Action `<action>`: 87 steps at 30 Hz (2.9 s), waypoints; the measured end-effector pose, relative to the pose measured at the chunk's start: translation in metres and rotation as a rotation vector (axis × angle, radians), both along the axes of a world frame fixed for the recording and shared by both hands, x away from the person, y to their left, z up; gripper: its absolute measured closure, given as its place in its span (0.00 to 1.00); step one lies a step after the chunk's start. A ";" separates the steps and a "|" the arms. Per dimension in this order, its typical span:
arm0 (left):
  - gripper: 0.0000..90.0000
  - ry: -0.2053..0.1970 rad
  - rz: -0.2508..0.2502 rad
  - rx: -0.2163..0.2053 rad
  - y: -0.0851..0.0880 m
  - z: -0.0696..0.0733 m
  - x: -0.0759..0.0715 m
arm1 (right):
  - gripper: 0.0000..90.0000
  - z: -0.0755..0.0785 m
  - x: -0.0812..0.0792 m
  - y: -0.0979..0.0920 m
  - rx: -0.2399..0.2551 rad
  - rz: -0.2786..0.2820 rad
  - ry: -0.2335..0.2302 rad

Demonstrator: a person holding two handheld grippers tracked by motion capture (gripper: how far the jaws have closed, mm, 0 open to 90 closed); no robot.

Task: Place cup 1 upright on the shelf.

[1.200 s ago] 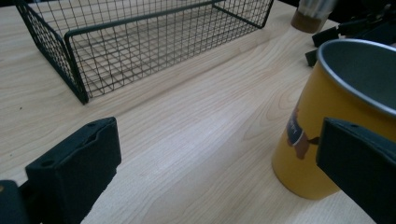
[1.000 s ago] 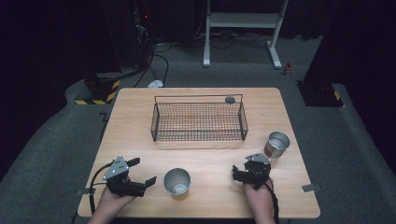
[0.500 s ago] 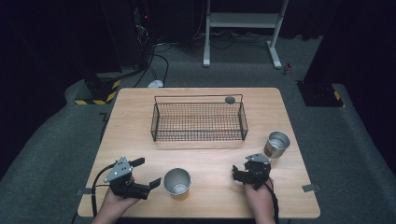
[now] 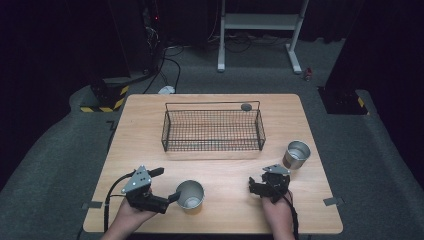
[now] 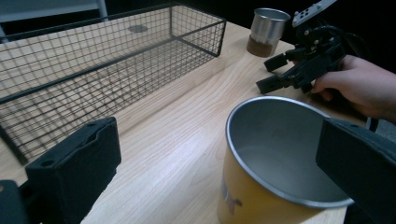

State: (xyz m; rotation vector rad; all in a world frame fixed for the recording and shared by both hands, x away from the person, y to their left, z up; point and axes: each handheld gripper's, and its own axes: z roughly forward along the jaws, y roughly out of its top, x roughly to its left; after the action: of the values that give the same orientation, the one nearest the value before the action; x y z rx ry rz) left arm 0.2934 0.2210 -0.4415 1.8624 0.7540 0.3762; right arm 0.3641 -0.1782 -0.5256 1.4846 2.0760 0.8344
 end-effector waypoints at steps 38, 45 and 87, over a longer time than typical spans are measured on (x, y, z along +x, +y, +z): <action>0.00 -0.005 -0.130 0.020 -0.045 -0.013 -0.013 | 0.10 0.000 0.000 0.000 0.000 0.000 0.000; 0.00 0.009 -0.131 0.026 -0.046 -0.021 -0.013 | 0.10 0.000 0.000 0.000 0.000 0.000 0.000; 0.12 0.020 -0.147 0.036 -0.046 -0.042 -0.009 | 0.10 0.000 0.000 0.000 -0.001 0.000 0.000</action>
State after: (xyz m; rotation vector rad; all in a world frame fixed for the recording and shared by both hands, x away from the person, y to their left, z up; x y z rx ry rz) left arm 0.2842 0.1747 -0.4833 1.9444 0.6227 0.2784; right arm 0.3641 -0.1782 -0.5256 1.4837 2.0761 0.8341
